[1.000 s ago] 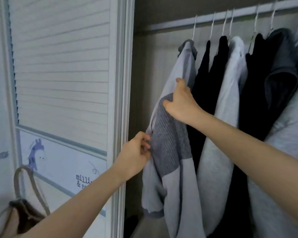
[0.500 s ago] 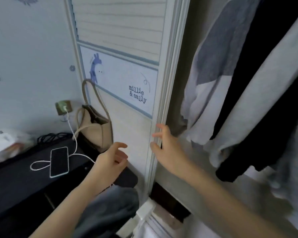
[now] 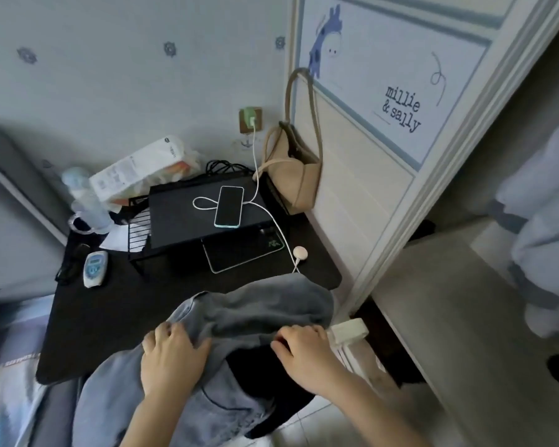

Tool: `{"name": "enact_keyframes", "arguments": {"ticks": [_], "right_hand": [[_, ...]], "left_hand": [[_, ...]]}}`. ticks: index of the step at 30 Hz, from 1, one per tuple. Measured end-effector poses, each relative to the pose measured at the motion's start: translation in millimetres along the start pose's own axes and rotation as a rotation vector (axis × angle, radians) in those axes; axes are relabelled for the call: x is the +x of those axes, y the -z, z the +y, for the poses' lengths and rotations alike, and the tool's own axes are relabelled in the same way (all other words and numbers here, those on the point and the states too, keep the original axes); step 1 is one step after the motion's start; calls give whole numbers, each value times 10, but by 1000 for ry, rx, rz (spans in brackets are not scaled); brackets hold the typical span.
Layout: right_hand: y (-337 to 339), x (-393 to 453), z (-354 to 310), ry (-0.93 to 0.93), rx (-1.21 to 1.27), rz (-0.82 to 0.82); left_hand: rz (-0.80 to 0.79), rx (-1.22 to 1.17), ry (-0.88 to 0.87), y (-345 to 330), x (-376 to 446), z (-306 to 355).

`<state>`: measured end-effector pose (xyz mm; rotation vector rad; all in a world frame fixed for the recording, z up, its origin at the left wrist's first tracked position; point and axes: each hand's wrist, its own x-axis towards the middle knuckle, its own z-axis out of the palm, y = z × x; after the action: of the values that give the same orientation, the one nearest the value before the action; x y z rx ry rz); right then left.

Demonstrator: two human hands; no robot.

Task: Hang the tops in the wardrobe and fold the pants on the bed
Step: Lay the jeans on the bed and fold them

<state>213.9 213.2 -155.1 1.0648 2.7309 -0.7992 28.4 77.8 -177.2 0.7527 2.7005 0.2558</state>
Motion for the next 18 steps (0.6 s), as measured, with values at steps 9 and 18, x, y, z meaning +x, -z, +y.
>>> {"name": "enact_keyframes", "arguments": {"ticks": [9,18], "right_hand": [[-10,86,-8,23,40,-48],[-61,202,-244,181,93,-117]], "left_hand": [[-79,174,142,216,49,165],[-60,-100,-204,227,-302,-129]]}}
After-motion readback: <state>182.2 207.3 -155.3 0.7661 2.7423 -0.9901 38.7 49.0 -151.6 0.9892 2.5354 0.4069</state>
